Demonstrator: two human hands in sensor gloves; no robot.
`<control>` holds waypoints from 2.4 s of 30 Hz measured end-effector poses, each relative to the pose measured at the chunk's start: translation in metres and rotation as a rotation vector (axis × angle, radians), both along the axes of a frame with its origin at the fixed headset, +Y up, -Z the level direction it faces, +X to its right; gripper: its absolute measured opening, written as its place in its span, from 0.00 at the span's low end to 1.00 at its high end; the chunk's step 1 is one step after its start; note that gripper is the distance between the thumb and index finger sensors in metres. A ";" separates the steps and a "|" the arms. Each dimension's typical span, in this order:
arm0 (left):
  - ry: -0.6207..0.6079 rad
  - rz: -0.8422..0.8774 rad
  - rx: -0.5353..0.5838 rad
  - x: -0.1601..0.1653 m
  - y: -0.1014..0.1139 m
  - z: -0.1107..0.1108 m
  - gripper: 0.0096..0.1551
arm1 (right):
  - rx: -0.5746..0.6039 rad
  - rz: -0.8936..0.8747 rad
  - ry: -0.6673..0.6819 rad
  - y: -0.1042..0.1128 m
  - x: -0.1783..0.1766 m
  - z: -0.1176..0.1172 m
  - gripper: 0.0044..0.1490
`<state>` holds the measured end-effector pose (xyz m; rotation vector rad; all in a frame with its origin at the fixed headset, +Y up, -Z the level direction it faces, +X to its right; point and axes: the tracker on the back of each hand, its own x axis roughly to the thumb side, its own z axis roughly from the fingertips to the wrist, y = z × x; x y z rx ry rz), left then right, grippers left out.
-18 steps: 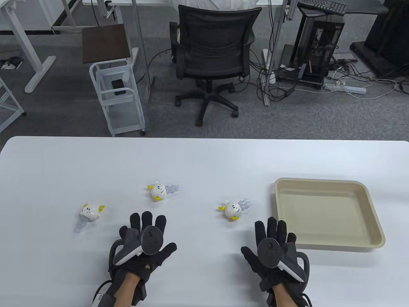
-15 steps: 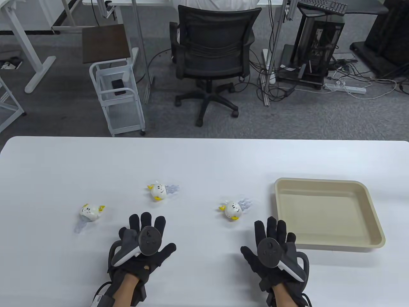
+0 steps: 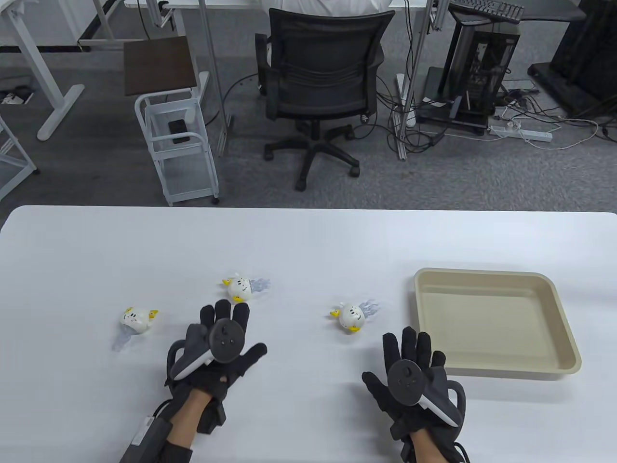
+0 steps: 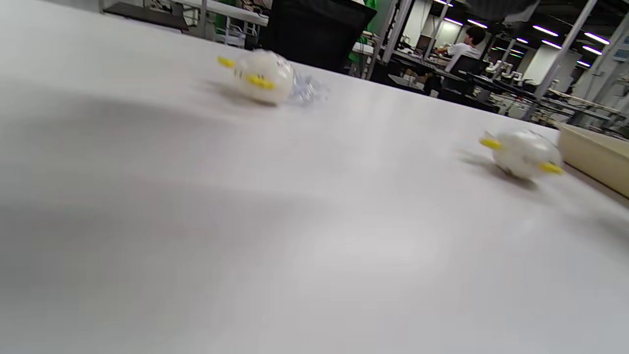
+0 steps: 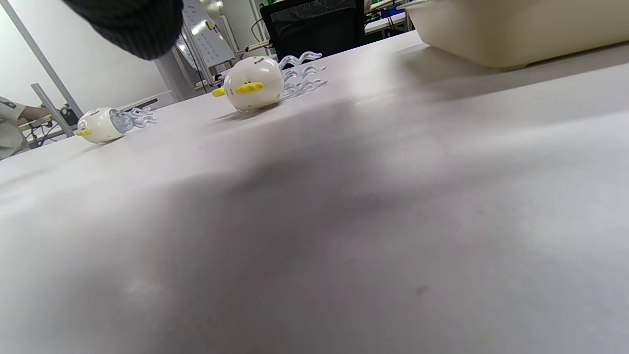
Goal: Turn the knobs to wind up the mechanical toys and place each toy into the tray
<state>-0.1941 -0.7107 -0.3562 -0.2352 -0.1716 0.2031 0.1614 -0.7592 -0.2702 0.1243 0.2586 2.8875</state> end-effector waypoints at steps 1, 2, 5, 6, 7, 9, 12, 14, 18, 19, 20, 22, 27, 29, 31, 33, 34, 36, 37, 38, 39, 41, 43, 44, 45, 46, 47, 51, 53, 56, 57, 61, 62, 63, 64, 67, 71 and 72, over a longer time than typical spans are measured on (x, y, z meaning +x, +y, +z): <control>0.047 -0.003 -0.021 0.001 0.004 -0.022 0.60 | -0.007 0.000 -0.005 -0.001 0.000 -0.001 0.56; 0.086 -0.015 -0.037 0.002 0.005 -0.037 0.61 | -0.012 -0.001 -0.007 -0.001 0.000 -0.002 0.56; 0.197 -0.127 -0.099 0.003 -0.008 -0.092 0.64 | -0.001 -0.002 -0.011 0.000 0.000 -0.002 0.56; 0.205 -0.174 -0.145 0.004 -0.015 -0.103 0.66 | 0.004 -0.001 -0.011 0.000 0.001 -0.002 0.56; 0.200 -0.221 -0.200 0.006 -0.024 -0.111 0.67 | 0.006 -0.001 -0.012 0.000 0.001 -0.002 0.56; 0.189 -0.256 -0.288 0.009 -0.039 -0.122 0.69 | 0.006 -0.010 -0.013 0.001 0.001 -0.003 0.55; 0.193 -0.283 -0.324 0.012 -0.050 -0.129 0.63 | 0.015 -0.001 -0.006 0.002 -0.003 -0.004 0.54; 0.232 -0.313 -0.170 0.012 -0.047 -0.130 0.53 | 0.013 0.009 0.002 0.002 -0.006 -0.005 0.54; 0.211 -0.323 -0.146 0.006 -0.045 -0.126 0.51 | 0.006 0.020 0.013 0.001 -0.009 -0.005 0.54; 0.198 -0.314 -0.135 0.005 -0.042 -0.123 0.50 | 0.010 0.022 0.014 0.001 -0.010 -0.005 0.54; 0.167 -0.296 -0.103 0.006 -0.034 -0.117 0.50 | 0.018 0.023 0.015 0.003 -0.011 -0.005 0.54; 0.080 -0.258 -0.051 0.011 -0.016 -0.103 0.50 | 0.044 0.010 0.018 0.006 -0.014 -0.004 0.54; -0.218 -0.279 0.173 0.046 0.025 -0.041 0.50 | 0.116 -0.179 0.050 0.034 -0.025 -0.012 0.54; -0.324 -0.326 0.245 0.067 0.030 -0.010 0.50 | 0.146 -0.375 0.049 0.048 -0.028 -0.020 0.53; -0.414 -0.303 0.295 0.088 0.030 0.018 0.50 | 0.034 -0.571 0.084 0.055 -0.034 -0.032 0.56; -0.492 -0.284 0.346 0.105 0.030 0.044 0.51 | -0.076 -0.715 0.139 0.055 -0.041 -0.041 0.61; -0.523 -0.272 0.372 0.110 0.031 0.052 0.51 | -0.106 -0.756 0.156 0.053 -0.044 -0.044 0.63; -0.556 -0.185 0.409 0.115 0.034 0.066 0.56 | -0.201 -0.833 0.199 0.044 -0.049 -0.047 0.65; -0.562 -0.142 0.432 0.115 0.034 0.069 0.60 | -0.218 -0.873 0.206 0.040 -0.050 -0.047 0.65; -0.550 -0.111 0.451 0.114 0.034 0.071 0.64 | -0.232 -0.968 0.192 0.034 -0.049 -0.047 0.63; -0.553 -0.089 0.463 0.110 0.035 0.071 0.66 | -0.250 -1.022 0.169 0.031 -0.049 -0.046 0.58; -0.564 0.090 0.442 0.104 0.035 0.068 0.66 | -0.211 -1.061 0.174 0.025 -0.045 -0.045 0.55; -0.515 0.255 0.320 0.096 0.033 0.065 0.66 | -0.163 -1.088 0.139 0.024 -0.040 -0.042 0.54; -0.488 0.296 0.260 0.091 0.033 0.063 0.67 | -0.111 -1.069 0.111 0.024 -0.036 -0.041 0.54; -0.404 0.362 0.228 0.083 0.031 0.061 0.67 | -0.059 -1.056 0.077 0.025 -0.032 -0.039 0.54; -0.300 0.433 0.206 0.077 0.028 0.060 0.64 | -0.023 -1.050 0.062 0.025 -0.031 -0.037 0.53; -0.186 0.524 0.132 0.072 0.019 0.058 0.63 | 0.015 -1.042 0.058 0.026 -0.030 -0.035 0.54; -0.197 0.879 -0.264 0.079 -0.014 0.054 0.58 | 0.055 -0.999 0.107 0.029 -0.044 -0.029 0.51; -0.218 1.091 -0.334 0.085 -0.021 0.054 0.61 | 0.092 -0.935 0.122 0.029 -0.057 -0.025 0.48; -0.079 1.219 -0.263 0.075 -0.025 0.052 0.57 | 0.129 -0.921 0.171 0.033 -0.066 -0.022 0.45; -0.022 1.234 -0.236 0.070 -0.025 0.052 0.55 | 0.120 -0.929 0.186 0.034 -0.067 -0.022 0.43; 0.009 1.244 -0.164 0.044 -0.022 0.042 0.47 | 0.127 -0.931 0.124 0.037 -0.064 -0.023 0.30; -0.034 1.194 -0.164 0.042 -0.021 0.042 0.46 | 0.132 -0.935 0.089 0.036 -0.063 -0.024 0.26; -0.069 1.140 -0.126 0.041 -0.019 0.042 0.46 | 0.127 -0.950 0.059 0.035 -0.061 -0.024 0.24; -0.075 1.117 -0.113 0.041 -0.018 0.041 0.46 | 0.113 -0.963 0.067 0.033 -0.061 -0.025 0.24; -0.097 1.102 -0.099 0.044 -0.019 0.043 0.46 | 0.045 -1.029 0.035 0.025 -0.058 -0.028 0.24; -0.200 0.937 0.025 0.051 -0.013 0.048 0.45 | -0.239 -1.325 -0.132 0.003 -0.055 -0.033 0.23; -0.224 0.899 0.055 0.052 -0.011 0.049 0.45 | -0.291 -1.355 -0.169 -0.001 -0.055 -0.034 0.23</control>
